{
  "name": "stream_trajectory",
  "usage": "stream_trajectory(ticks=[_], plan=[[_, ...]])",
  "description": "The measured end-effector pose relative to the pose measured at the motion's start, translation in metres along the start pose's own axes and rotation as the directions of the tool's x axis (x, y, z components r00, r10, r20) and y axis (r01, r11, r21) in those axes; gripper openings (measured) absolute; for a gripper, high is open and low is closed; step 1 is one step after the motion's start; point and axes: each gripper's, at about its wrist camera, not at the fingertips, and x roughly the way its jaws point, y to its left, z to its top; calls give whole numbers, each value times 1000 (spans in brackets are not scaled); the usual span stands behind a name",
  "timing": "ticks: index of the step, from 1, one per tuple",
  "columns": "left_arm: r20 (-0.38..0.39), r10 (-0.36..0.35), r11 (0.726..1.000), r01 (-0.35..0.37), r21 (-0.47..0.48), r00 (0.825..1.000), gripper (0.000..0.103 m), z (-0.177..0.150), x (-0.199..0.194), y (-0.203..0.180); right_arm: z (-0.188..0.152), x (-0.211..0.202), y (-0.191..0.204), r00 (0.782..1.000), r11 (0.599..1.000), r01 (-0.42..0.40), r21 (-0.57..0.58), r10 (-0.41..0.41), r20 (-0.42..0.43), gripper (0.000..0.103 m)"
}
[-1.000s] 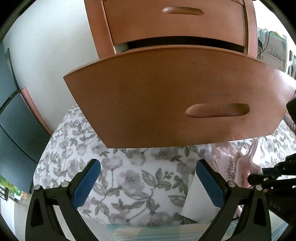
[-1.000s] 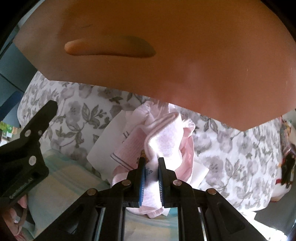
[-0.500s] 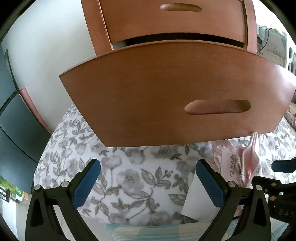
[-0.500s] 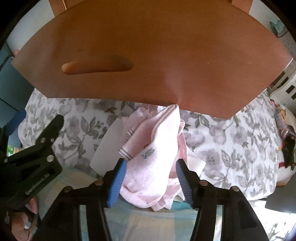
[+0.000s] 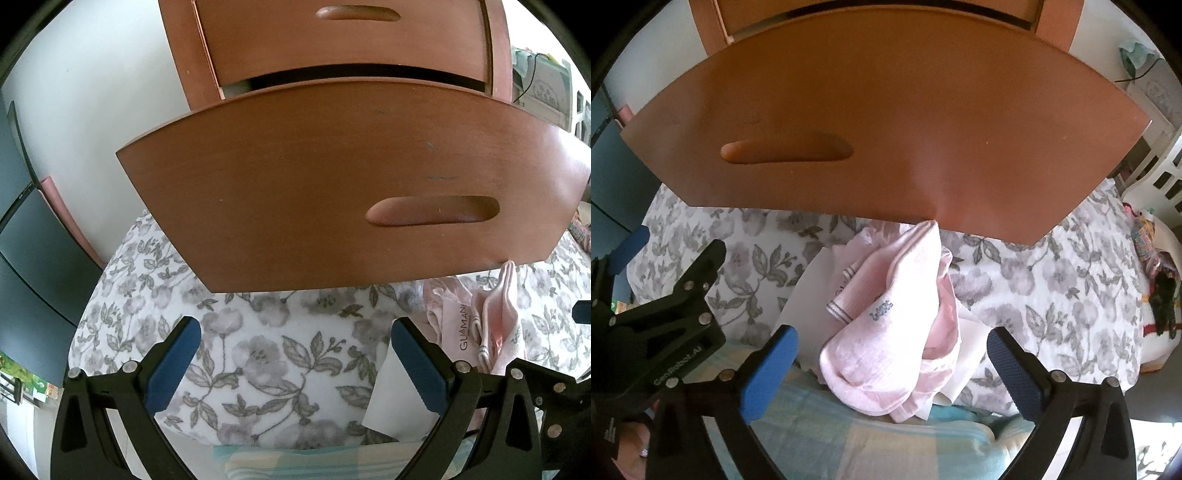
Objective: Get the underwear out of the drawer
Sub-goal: 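Carry the sock toward the clothes pile on the bed with the right gripper, then lower the sock onto the pink shirt and open the right gripper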
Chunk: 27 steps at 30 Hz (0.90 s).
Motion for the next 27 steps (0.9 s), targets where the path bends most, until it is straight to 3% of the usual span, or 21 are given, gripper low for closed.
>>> stream_trajectory(ticks=[13,22,27], plan=[[-5,-5,1000,5,-3,1000,103,0,-1,2,0,-10,-7,999,1000,10,25,-11,42,103],[-4,-12,1000,12,-13,1000,103,0,-1,5,6,-31,-12,992,998,44,42,-48,115,103],[6,-19,1000,19,-19,1000,103,1,-4,6,12,-47,-16,988,998,-19,66,8,156,103]])
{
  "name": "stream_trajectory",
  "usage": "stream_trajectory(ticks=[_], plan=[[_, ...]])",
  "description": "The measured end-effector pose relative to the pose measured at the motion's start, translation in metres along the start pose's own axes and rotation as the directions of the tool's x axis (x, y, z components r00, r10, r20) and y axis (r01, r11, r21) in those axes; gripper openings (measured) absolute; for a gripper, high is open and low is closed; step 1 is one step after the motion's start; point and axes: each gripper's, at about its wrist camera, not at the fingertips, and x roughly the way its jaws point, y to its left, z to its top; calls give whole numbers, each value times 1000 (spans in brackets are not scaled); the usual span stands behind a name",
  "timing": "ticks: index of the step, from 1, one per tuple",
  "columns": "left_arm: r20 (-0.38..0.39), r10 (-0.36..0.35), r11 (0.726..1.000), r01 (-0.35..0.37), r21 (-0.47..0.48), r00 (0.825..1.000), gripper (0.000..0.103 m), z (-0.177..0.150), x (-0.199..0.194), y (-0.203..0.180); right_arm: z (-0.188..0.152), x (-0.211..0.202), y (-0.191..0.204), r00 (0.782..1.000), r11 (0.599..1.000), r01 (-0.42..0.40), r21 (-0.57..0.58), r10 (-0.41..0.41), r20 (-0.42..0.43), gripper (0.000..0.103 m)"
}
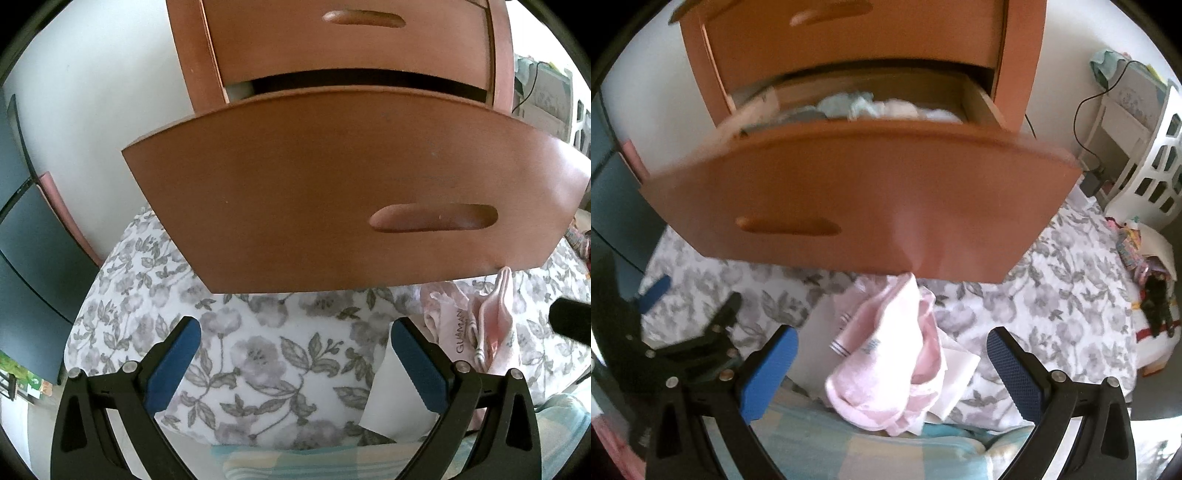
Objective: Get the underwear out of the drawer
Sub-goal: 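Lower the sock onto the pink shirt and open the right gripper, then reach the right gripper into the drawer toward the dark grey cloth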
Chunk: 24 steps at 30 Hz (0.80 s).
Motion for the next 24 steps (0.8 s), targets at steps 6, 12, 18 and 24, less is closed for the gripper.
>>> stream_trajectory(ticks=[6,12,18,24], plan=[[7,-4,1000,4,-27,1000,103,3,-5,6,14,-27,8,996,1000,-23,-21,24,91,103],[43,-21,999,23,-46,999,103,6,-18,13,31,-55,20,981,996,-32,-79,47,188,103],[74,-18,997,24,-72,997,102,8,-30,20,50,-74,26,966,992,-61,-107,86,246,103],[100,-11,998,18,-61,995,102,9,-39,20,75,-76,31,961,985,-93,-147,128,244,103]])
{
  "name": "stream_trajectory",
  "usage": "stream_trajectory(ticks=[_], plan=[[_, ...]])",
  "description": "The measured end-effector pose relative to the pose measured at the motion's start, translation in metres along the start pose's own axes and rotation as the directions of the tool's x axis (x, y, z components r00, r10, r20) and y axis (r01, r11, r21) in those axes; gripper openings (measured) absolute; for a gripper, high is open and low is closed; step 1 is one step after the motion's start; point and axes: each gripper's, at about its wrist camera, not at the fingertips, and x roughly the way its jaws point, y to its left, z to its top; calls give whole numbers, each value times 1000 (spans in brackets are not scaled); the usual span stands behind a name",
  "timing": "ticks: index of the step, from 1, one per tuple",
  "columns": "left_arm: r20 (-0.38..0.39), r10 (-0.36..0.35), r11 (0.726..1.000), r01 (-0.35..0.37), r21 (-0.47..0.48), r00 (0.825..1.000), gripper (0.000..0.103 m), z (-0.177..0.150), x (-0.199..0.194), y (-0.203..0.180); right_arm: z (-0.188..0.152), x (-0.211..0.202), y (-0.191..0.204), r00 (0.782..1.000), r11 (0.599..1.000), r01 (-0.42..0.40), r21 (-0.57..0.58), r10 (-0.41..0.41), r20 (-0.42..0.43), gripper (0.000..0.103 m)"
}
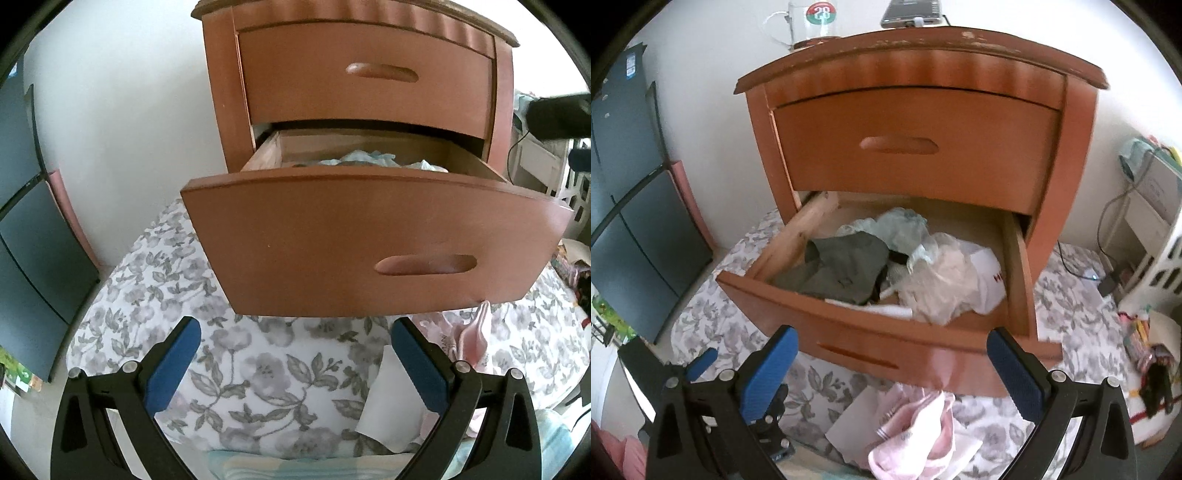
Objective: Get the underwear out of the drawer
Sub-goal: 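Reach the right gripper into the drawer toward the dark grey cloth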
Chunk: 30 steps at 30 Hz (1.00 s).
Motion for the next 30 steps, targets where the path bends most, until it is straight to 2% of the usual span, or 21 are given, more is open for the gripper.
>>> stream_trajectory(ticks=[4,11,17,24,30], plan=[[-11,-3,1000,3,-5,1000,102,1,1,1,20,11,2,1000,999,-20,-32,19,-15,103],[-28,16,999,-15,44,999,102,6,2,-5,47,54,2,991,994,-83,-67,75,-106,103],[-27,12,996,-10,86,1000,102,12,4,-10,63,87,-12,987,995,-38,-89,23,-157,101],[-31,-27,992,31,125,999,102,14,7,-16,70,115,-15,984,985,-51,-165,21,-180,98],[-67,-58,992,65,106,996,102,14,15,-13,72,139,-15,975,975,-46,-217,-3,-222,94]])
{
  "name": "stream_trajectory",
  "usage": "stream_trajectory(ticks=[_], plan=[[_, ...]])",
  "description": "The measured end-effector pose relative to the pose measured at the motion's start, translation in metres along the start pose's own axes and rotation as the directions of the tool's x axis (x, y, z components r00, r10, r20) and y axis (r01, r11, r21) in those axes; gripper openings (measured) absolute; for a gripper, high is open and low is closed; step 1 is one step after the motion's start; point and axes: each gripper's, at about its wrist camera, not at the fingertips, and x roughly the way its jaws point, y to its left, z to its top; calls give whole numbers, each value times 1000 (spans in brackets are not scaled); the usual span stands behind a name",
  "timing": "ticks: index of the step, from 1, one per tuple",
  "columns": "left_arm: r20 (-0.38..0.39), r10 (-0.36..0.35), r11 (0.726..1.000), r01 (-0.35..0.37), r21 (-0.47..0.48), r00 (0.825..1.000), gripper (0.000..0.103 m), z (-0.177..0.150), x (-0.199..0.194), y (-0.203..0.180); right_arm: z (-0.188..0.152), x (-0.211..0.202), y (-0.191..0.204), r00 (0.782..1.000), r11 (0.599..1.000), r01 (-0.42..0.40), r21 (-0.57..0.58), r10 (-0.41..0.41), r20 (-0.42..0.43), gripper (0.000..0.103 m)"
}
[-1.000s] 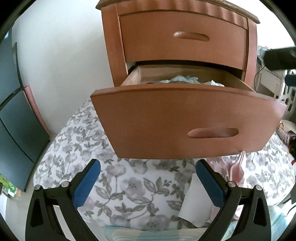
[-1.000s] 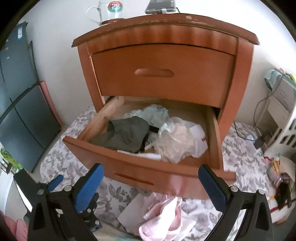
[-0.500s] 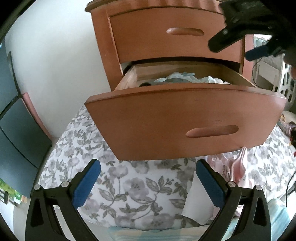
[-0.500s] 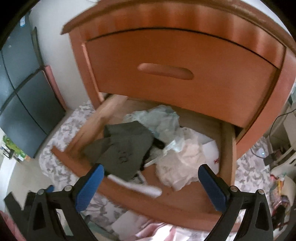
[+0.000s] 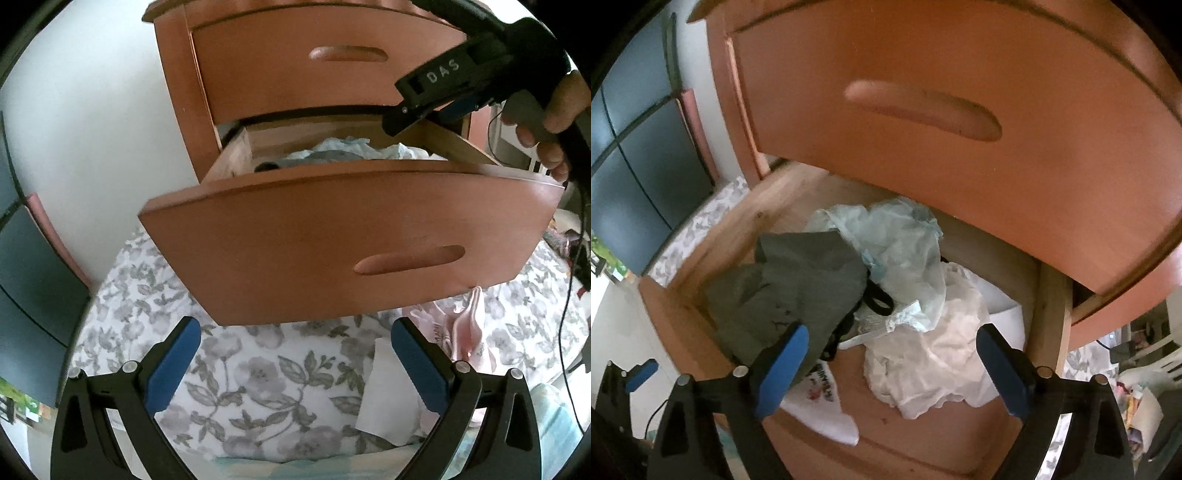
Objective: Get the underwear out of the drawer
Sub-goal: 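Reach the right gripper into the drawer toward the dark grey cloth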
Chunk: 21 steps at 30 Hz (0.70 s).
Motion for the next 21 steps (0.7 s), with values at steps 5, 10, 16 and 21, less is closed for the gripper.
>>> stream_trajectory(ticks=[5,10,16,21], plan=[[5,-4,1000,4,8,1000,102,-2,0,-2,6,14,0,999,1000,-26,-6,26,-41,85],[10,-13,999,13,32,1000,102,-4,0,-8,14,24,9,983,986,-163,20,164,-81,78],[-28,7,999,-6,37,1000,102,-4,10,-10,14,47,23,931,947,-298,121,316,-181,74],[-41,-10,999,12,43,999,102,-6,16,-10,13,64,29,899,930,-319,183,358,-253,69]])
